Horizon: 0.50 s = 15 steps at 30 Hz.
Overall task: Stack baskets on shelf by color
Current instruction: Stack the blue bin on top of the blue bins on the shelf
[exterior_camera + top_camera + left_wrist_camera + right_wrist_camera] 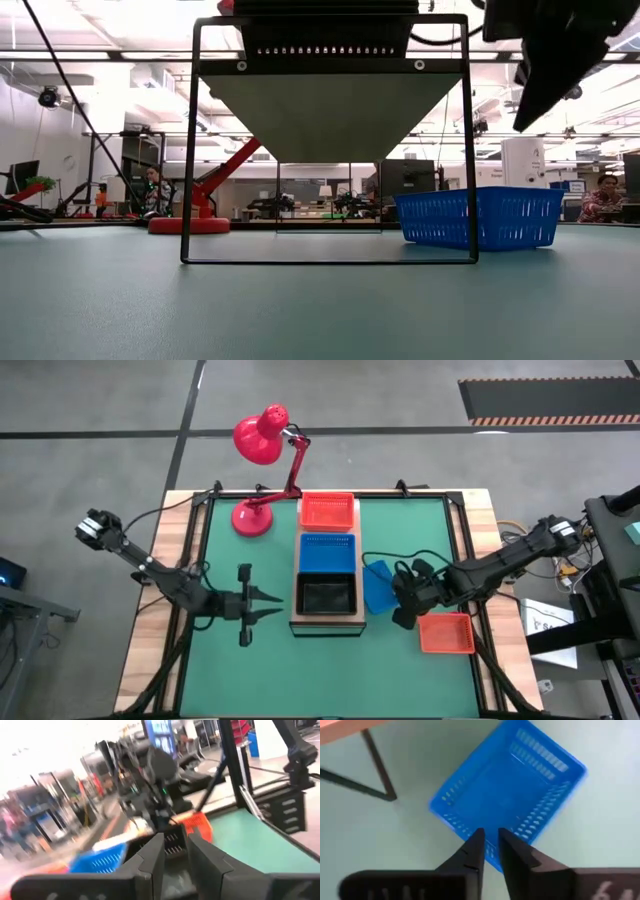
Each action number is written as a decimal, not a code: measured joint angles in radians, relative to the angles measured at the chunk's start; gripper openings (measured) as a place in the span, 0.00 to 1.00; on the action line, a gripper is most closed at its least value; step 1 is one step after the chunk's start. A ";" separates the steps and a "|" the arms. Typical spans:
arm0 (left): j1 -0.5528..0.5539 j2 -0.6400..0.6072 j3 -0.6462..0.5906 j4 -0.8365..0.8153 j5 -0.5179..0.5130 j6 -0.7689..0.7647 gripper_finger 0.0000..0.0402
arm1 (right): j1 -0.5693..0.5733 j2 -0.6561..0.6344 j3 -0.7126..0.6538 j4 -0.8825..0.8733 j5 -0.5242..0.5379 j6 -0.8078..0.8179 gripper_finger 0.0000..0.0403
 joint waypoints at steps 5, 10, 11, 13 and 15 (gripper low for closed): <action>0.000 -0.037 0.008 0.010 -0.005 0.111 0.17 | 0.049 0.018 -0.053 0.230 -0.002 -0.184 0.23; 0.000 -0.049 -0.001 0.007 -0.004 0.114 0.17 | 0.063 0.064 -0.102 0.384 0.050 -0.197 0.33; 0.000 -0.049 -0.001 0.007 -0.004 0.115 0.17 | 0.063 0.079 -0.111 0.398 0.075 -0.179 0.35; 0.000 -0.049 0.003 0.007 -0.004 0.121 0.17 | 0.063 0.113 -0.130 0.417 0.121 -0.153 0.37; 0.000 -0.053 0.005 0.007 -0.004 0.134 0.17 | 0.063 0.154 -0.138 0.430 0.135 -0.144 0.40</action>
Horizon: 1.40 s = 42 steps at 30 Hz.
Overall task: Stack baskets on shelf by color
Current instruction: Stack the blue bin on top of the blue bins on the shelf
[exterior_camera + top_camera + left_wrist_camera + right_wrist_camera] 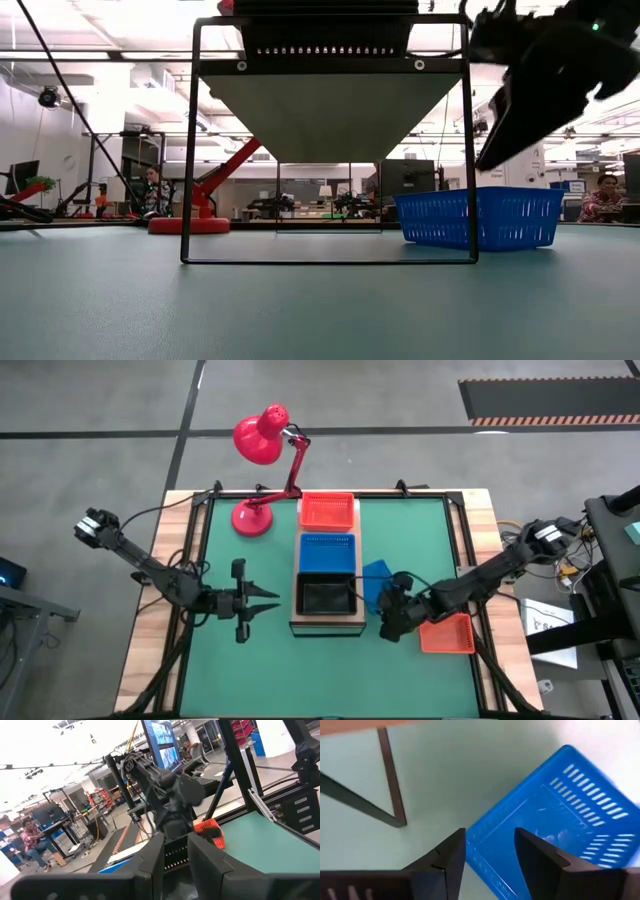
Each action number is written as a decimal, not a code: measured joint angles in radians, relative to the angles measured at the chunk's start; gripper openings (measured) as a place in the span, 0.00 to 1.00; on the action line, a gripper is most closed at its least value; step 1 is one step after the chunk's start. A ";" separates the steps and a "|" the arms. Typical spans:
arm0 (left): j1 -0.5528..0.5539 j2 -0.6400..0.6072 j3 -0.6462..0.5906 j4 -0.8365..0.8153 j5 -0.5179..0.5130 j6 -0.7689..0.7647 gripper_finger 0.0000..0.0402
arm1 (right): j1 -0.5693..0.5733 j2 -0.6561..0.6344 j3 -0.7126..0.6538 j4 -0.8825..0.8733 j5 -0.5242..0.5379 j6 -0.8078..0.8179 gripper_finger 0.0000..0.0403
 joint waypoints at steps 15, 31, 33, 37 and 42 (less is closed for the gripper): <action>0.000 -0.023 -0.006 0.000 -0.004 0.005 0.17 | -0.026 0.166 0.011 0.068 0.023 0.120 0.39; 0.000 -0.020 -0.007 0.000 -0.005 -0.020 0.17 | -0.026 0.116 0.009 0.002 0.019 0.097 0.03; 0.000 -0.019 -0.007 0.001 -0.005 -0.020 0.17 | -0.026 0.087 0.009 -0.025 0.019 0.097 0.03; -0.001 -0.014 -0.007 0.001 -0.005 -0.022 0.17 | -0.026 0.010 0.009 -0.085 0.027 0.097 0.03; -0.001 -0.013 -0.007 0.001 -0.005 -0.031 0.17 | -0.026 -0.090 0.009 -0.174 0.062 0.097 0.03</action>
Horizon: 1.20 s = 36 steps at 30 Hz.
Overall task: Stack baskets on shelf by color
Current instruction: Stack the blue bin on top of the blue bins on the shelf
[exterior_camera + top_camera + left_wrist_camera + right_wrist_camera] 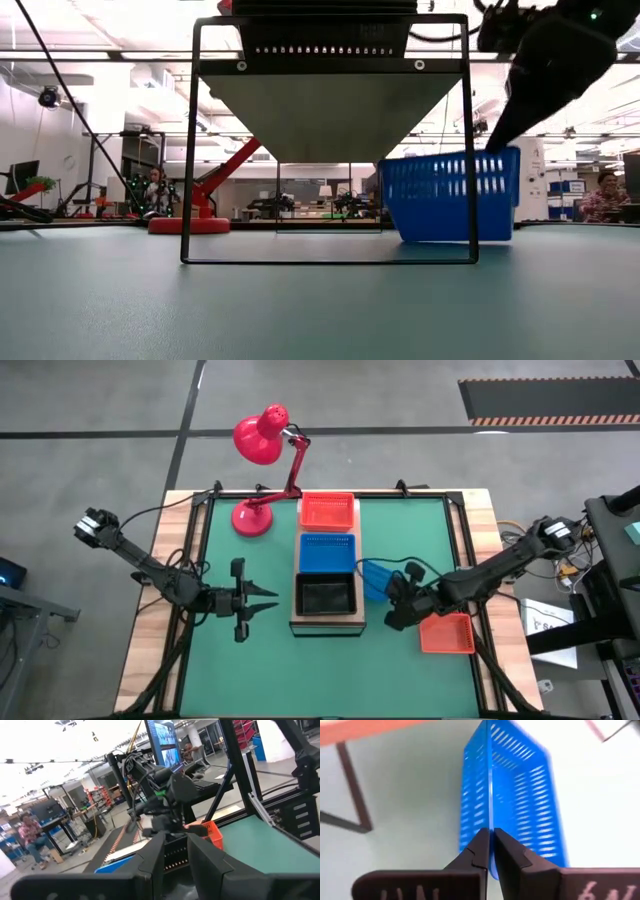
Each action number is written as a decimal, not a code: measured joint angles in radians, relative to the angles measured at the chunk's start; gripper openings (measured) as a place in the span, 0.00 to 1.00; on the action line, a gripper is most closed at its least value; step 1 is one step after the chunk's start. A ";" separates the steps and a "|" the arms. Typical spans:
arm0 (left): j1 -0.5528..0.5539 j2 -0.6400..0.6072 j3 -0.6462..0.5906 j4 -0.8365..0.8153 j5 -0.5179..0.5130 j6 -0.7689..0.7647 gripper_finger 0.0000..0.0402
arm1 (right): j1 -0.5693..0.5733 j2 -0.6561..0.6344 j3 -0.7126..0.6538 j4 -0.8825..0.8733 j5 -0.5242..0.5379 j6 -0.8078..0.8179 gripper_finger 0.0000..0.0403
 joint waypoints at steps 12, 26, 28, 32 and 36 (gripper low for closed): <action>-0.001 0.000 0.000 0.000 0.000 -0.018 0.17 | 0.000 -0.217 0.019 -0.152 0.197 -0.068 0.02; -0.001 0.003 -0.001 -0.001 0.000 -0.041 0.17 | -0.001 -0.245 0.027 -0.155 -0.040 -0.006 0.03; -0.001 0.003 -0.001 -0.001 0.000 -0.041 0.17 | 0.000 -0.246 0.027 -0.155 -0.137 0.012 0.07; -0.001 0.003 -0.001 -0.001 0.000 -0.041 0.17 | 0.007 -0.235 0.027 -0.155 -0.275 0.014 0.19; -0.001 0.003 -0.002 -0.009 0.000 -0.041 0.17 | 0.024 -0.171 0.023 -0.175 -0.326 -0.033 0.33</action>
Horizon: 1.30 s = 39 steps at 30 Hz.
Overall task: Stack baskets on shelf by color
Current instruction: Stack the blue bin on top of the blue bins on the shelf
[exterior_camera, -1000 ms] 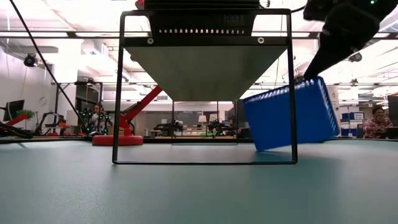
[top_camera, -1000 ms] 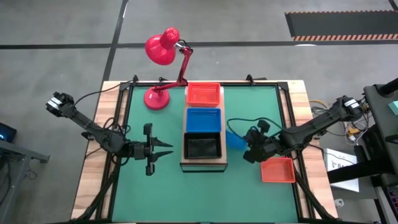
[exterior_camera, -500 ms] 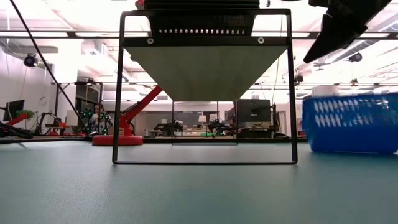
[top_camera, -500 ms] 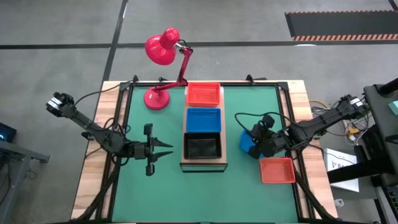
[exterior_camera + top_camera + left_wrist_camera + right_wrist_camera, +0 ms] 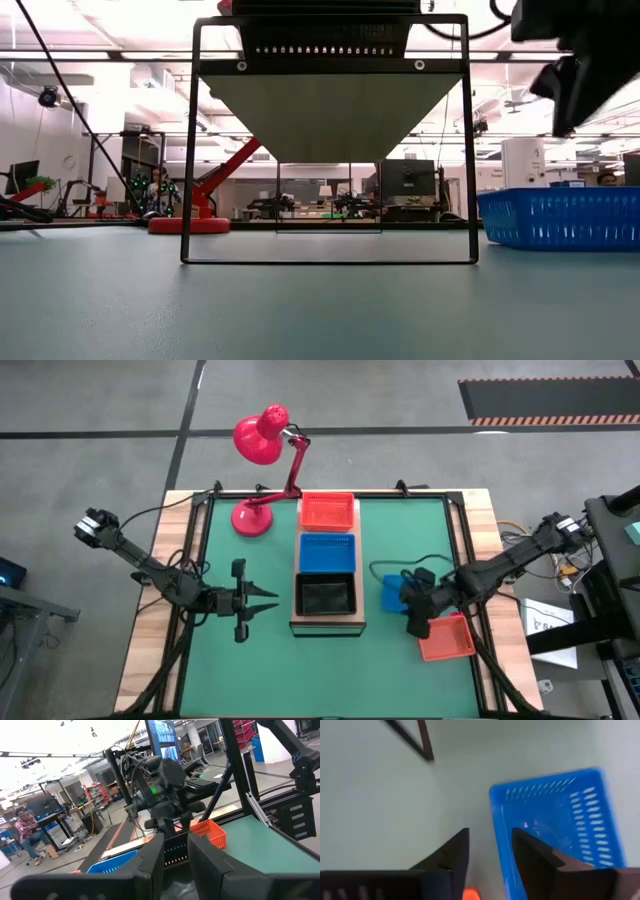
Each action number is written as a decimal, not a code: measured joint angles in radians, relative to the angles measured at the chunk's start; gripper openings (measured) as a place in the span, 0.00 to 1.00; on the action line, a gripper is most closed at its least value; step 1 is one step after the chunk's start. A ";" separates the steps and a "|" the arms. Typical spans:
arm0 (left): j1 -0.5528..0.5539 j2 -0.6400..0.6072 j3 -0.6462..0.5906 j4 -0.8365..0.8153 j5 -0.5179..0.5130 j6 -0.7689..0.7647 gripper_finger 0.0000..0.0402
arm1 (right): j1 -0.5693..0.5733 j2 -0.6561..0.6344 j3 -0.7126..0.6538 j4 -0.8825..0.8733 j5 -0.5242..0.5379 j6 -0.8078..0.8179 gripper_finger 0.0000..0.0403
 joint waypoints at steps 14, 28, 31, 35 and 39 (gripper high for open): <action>0.000 0.000 -0.002 0.000 0.000 -0.001 0.17 | 0.012 0.288 -0.002 -0.026 0.000 -0.097 0.37; 0.000 0.000 -0.009 -0.001 0.000 -0.004 0.17 | -0.011 0.276 0.130 -0.275 0.125 -0.143 0.02; 0.000 0.000 -0.009 -0.005 0.000 -0.004 0.17 | -0.037 0.260 0.246 -0.403 0.223 -0.143 0.02; 0.000 0.000 -0.009 -0.017 0.000 -0.004 0.17 | -0.082 0.256 0.421 -0.579 0.311 -0.143 0.02; 0.000 0.000 -0.012 -0.036 0.000 -0.004 0.17 | -0.121 0.260 0.592 -0.662 0.371 -0.180 0.02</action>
